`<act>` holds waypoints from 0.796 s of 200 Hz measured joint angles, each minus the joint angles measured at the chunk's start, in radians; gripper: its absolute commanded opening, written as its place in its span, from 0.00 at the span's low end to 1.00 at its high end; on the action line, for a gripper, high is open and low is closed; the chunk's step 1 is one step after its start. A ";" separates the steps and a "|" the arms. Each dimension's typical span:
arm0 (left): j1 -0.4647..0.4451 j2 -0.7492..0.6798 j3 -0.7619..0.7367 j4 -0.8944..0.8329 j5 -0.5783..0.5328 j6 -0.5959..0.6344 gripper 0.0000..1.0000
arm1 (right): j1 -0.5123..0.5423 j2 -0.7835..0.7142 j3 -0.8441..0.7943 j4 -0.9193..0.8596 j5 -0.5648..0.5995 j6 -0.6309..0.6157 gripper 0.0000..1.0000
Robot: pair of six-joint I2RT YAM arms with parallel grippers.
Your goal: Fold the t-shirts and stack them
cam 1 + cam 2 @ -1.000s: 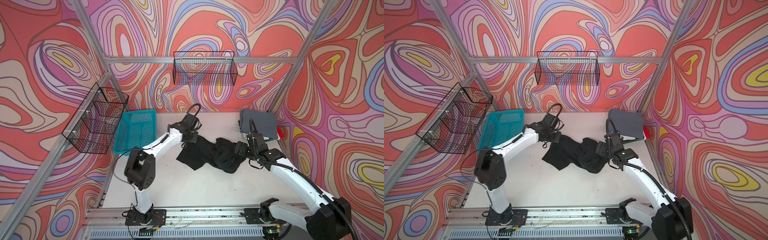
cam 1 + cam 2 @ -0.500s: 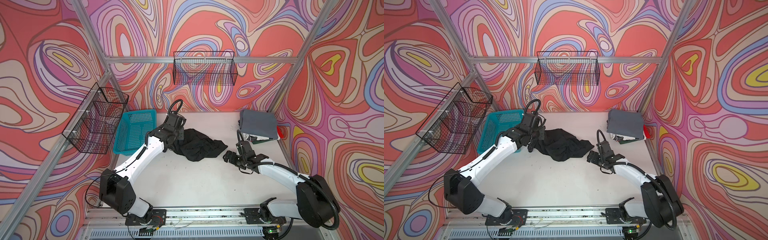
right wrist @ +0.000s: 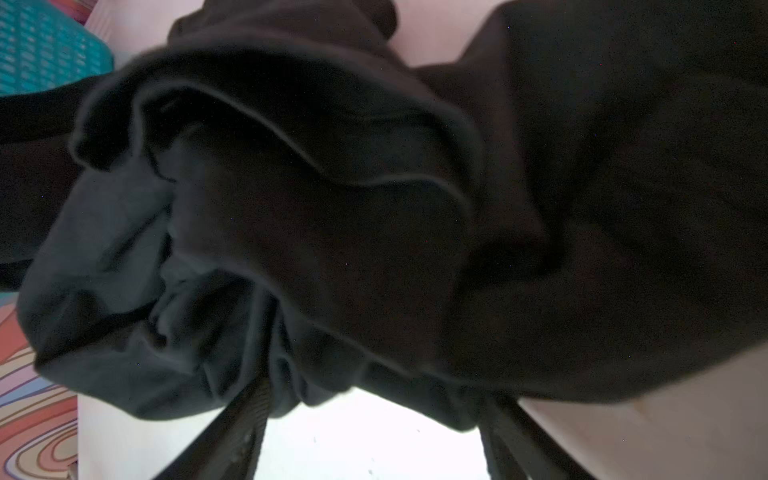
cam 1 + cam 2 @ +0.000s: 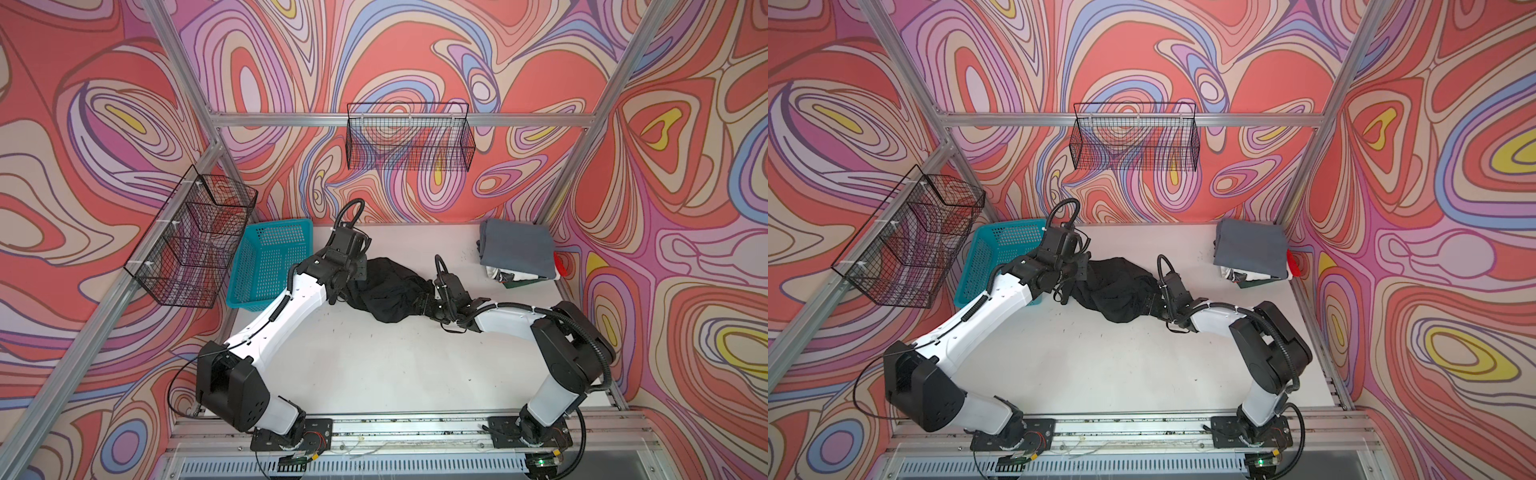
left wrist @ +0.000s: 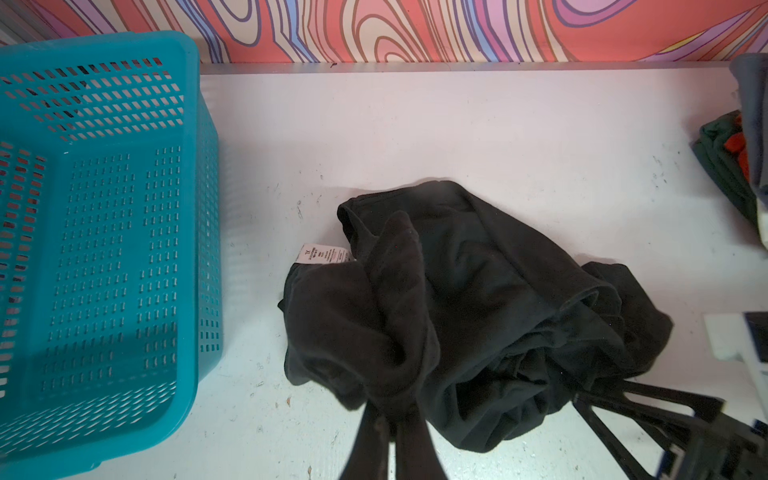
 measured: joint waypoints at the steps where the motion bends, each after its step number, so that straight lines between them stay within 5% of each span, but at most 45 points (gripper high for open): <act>1: 0.000 -0.001 0.000 -0.001 0.000 0.000 0.00 | 0.000 0.003 0.002 0.001 -0.001 0.000 0.77; 53: 0.000 -0.027 0.000 -0.008 -0.010 0.001 0.00 | 0.014 0.127 0.125 0.005 -0.026 0.004 0.00; 159: 0.106 -0.047 0.010 -0.046 -0.029 0.006 0.00 | -0.090 -0.008 0.365 -0.337 0.195 -0.096 0.00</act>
